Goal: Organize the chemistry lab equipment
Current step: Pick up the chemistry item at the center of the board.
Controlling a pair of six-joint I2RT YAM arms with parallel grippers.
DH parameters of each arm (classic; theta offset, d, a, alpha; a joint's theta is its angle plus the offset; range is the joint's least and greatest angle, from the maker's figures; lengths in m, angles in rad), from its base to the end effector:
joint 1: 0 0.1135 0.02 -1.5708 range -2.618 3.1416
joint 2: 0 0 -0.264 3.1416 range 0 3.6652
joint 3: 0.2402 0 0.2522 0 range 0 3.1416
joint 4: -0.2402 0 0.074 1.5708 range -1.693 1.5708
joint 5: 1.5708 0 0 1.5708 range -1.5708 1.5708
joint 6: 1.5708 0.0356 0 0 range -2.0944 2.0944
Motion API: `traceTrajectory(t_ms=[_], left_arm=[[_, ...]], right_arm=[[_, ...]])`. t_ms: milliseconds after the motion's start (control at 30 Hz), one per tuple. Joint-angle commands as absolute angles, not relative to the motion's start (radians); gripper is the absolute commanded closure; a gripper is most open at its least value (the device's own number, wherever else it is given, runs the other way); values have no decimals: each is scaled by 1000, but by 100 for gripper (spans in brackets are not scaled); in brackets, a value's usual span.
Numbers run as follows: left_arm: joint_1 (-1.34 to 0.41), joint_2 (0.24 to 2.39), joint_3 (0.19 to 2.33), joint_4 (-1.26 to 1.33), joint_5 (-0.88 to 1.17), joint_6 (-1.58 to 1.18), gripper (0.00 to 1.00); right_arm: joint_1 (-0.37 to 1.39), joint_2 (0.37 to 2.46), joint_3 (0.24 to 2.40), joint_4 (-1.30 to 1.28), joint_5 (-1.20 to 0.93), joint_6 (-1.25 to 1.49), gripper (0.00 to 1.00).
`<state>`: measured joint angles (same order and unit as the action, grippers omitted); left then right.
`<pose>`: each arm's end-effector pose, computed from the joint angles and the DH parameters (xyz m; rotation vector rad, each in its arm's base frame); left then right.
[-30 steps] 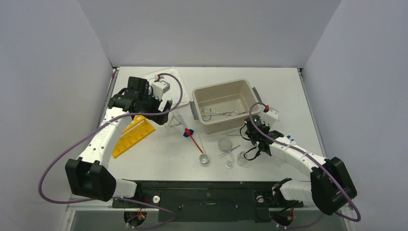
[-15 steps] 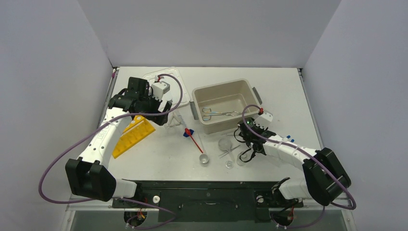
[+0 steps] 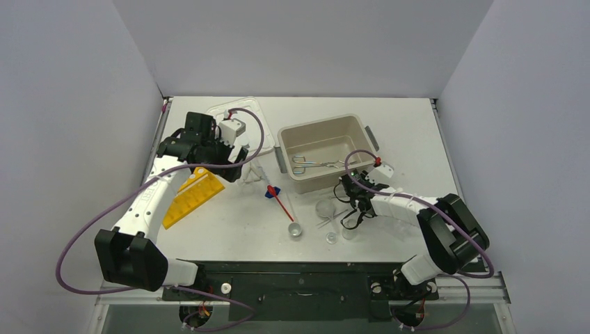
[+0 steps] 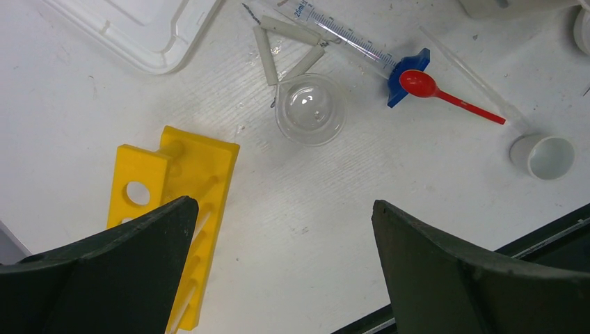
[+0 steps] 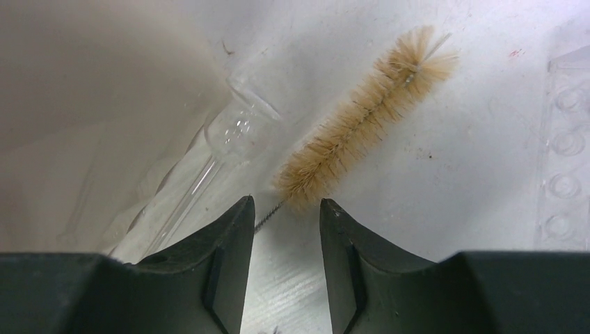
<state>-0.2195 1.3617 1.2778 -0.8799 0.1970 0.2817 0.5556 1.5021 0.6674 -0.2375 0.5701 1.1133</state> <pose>0.2683 -0.0670 0.3216 0.7007 2.4226 -0.2244 0.2315 0.1211 0.1443 0.8315 2.2546 -0.0196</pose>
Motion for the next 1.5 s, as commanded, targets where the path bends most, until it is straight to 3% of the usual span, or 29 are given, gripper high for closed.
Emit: traceTrajectory(t_ms=[0,233,533,833,1300,1467], left_arm=[[-217,1344,1276,-877,184,305,4],[-217,1359,1290,-881,192,304,3],[-218,1368,1299,-881,196,291,4],[-218,1357,1297,-885,197,287,4],[-218,1345,1293,-887,199,290,3],[-221,1345,1294,-887,208,282,3]], right_arm=[[536,1522,672,-180,615,1137,64],[532,1532,646,-168,599,1146,68],[532,1479,588,-148,605,1180,100],[532,1344,580,-199,637,1246,100],[524,833,656,-469,725,1304,100],[548,833,750,-438,674,1292,100]])
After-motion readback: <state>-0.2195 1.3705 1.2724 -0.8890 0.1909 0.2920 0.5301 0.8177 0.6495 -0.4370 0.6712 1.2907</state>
